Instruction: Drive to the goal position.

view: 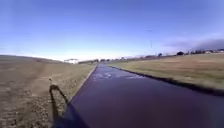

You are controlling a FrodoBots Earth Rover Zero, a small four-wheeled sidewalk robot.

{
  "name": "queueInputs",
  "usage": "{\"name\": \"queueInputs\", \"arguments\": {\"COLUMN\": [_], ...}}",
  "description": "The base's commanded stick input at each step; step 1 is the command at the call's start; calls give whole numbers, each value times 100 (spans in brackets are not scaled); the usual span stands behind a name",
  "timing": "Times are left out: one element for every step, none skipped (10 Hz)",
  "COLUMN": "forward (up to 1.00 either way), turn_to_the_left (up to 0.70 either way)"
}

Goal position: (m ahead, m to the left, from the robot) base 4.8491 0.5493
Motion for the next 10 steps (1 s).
{"name": "queueInputs", "arguments": {"forward": [100,100,100,100,100,100,100,100,100,100], "turn_to_the_left": [0,0,0,0,0,0,0,0,0,0]}}
